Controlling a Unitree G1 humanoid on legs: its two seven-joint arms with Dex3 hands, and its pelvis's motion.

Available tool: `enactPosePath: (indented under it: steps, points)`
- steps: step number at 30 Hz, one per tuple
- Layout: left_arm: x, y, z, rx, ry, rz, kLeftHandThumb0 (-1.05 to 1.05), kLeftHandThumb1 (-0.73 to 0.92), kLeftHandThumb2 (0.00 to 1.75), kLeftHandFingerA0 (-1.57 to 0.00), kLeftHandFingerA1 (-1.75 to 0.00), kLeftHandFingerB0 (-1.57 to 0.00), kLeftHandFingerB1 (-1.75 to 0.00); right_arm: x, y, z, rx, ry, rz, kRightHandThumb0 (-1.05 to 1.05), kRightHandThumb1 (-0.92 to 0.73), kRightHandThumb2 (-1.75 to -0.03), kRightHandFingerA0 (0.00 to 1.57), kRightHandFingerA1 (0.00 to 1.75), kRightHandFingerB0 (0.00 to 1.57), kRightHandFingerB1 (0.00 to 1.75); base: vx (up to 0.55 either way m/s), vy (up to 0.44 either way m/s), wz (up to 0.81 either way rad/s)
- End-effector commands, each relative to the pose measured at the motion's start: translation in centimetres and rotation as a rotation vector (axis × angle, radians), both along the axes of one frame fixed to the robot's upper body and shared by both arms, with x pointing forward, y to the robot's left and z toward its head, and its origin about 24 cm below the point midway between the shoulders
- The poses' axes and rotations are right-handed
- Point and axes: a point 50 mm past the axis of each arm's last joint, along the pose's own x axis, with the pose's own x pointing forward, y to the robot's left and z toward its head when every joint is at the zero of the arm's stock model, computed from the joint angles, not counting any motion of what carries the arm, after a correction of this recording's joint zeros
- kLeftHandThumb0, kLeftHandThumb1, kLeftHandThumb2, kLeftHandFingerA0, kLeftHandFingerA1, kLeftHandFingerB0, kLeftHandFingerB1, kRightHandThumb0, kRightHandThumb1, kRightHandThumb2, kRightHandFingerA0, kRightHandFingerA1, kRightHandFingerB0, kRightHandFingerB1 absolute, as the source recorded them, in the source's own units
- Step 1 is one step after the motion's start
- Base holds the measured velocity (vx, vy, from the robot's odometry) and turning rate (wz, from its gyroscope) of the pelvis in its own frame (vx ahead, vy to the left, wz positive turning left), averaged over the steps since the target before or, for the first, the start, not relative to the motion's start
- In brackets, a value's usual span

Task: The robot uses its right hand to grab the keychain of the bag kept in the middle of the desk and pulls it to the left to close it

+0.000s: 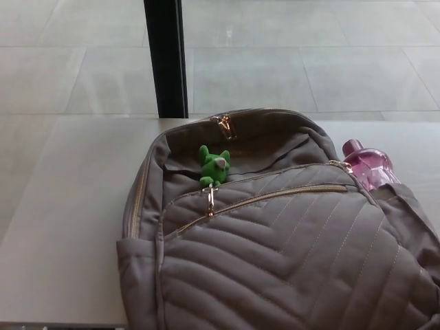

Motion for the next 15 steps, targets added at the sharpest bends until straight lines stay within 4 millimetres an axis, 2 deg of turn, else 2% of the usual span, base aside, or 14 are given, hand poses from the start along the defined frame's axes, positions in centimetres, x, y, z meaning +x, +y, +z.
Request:
enactPosePath:
  steps: [1, 2, 3, 4, 5, 7, 8, 9, 10, 11, 13, 14, 15]
  points:
    - [-2.2, 3.4, 1.4, 0.055, 0.018, 0.180, -0.66, 0.73, 0.62, -0.56, -0.49, -0.44, -0.40, -21.0, -7.6, -9.6, 0.256, -0.361, -0.922, -0.72, -0.66, -0.60, 0.67, 1.16, 0.05, 0.60, 0.00, 0.000, 0.00]
    - [-2.3, 3.4, 1.4, 0.074, 0.028, 0.179, -0.67, 0.74, 0.62, -0.57, -0.52, -0.46, -0.41, -21.1, -7.4, -10.1, 0.263, -0.340, -0.912, -0.73, -0.68, -0.59, 0.66, 1.07, 0.04, 0.60, 0.00, 0.000, 0.00]
    - [-2.4, 3.4, 1.4, 0.080, 0.033, 0.175, -0.66, 0.76, 0.62, -0.56, -0.54, -0.44, -0.41, -21.2, -7.1, -10.6, 0.267, -0.329, -0.906, -0.65, -0.44, -0.98, 0.84, 1.05, 0.00, 0.55, 0.00, 0.000, 0.00]
    - [-2.6, 3.5, 1.4, 0.083, 0.043, 0.180, -0.63, 0.78, 0.63, -0.52, -0.52, -0.42, -0.41, -21.2, -6.6, -11.5, 0.269, -0.291, -0.924, -0.76, -0.69, -0.62, 1.02, 1.24, 0.02, 0.59, 0.00, 0.000, 0.00]
    - [-2.8, 3.7, 1.4, 0.077, 0.053, 0.207, -0.63, 0.77, 0.62, -0.50, -0.52, -0.42, -0.41, -21.3, -6.3, -12.2, 0.283, -0.276, -0.933, -0.77, -0.69, -0.61, 0.93, 1.15, 0.01, 0.60, 0.00, 0.000, 0.00]
    - [-2.7, 3.7, 1.4, 0.075, 0.054, 0.216, -0.63, 0.77, 0.62, -0.50, -0.52, -0.42, -0.41, -21.4, -6.2, -12.4, 0.290, -0.280, -0.937, -0.77, -0.69, -0.61, 0.93, 1.15, 0.01, 0.60, 0.00, 0.000, 0.00]
    - [-2.9, 3.8, 1.3, 0.117, 0.061, 0.220, -0.60, 0.78, 0.63, -0.54, -0.52, -0.42, -0.42, -21.4, -5.5, -13.4, 0.303, -0.234, -0.918, -0.78, -0.74, -0.63, 0.77, 1.18, 0.00, 0.60, 0.00, 0.000, 0.00]
    - [-2.9, 3.9, 1.4, 0.126, 0.061, 0.215, -0.61, 0.62, 0.98, -0.48, -0.62, -0.37, -0.55, -21.3, -5.4, -13.6, 0.303, -0.225, -0.915, -0.78, -0.74, -0.64, 0.81, 1.23, 0.01, 0.61, 0.00, 0.000, 0.00]
    - [-2.9, 4.0, 1.3, 0.114, 0.067, 0.243, -0.60, 0.78, 0.63, -0.51, -0.51, -0.42, -0.42, -21.2, -5.1, -14.0, 0.305, -0.201, -0.901, -0.79, -0.57, -1.01, 0.85, 1.12, 0.00, 0.54, 0.00, 0.000, 0.00]
    - [-3.0, 4.0, 1.3, 0.106, 0.066, 0.251, -0.60, 0.78, 0.63, -0.51, -0.52, -0.41, -0.41, -21.1, -4.8, -14.3, 0.305, -0.191, -0.892, -0.81, -0.56, -0.97, 0.91, 1.17, 0.05, 0.59, 0.00, 0.000, 0.00]
    - [-2.8, 4.1, 1.4, 0.105, 0.061, 0.252, -0.60, 0.78, 0.63, -0.51, -0.52, -0.41, -0.41, -20.9, -4.7, -14.4, 0.307, -0.194, -0.889, -0.81, -0.56, -0.97, 0.91, 1.17, 0.05, 0.59, 0.00, 0.000, 0.00]
    - [-2.6, 4.1, 1.5, 0.115, 0.061, 0.244, -0.61, 0.77, 0.63, -0.53, -0.51, -0.42, -0.41, -20.7, -4.4, -14.7, 0.321, -0.189, -0.875, -0.78, -0.72, -0.62, 0.77, 1.20, 0.03, 0.63, 0.00, 0.000, 0.00]
    - [-2.6, 4.0, 1.4, 0.118, 0.061, 0.238, -0.60, 0.77, 0.63, -0.54, -0.51, -0.42, -0.42, -20.6, -4.4, -14.9, 0.329, -0.188, -0.869, -0.78, -0.54, -0.94, 0.80, 1.04, 0.08, 0.60, 0.00, 0.000, 0.00]
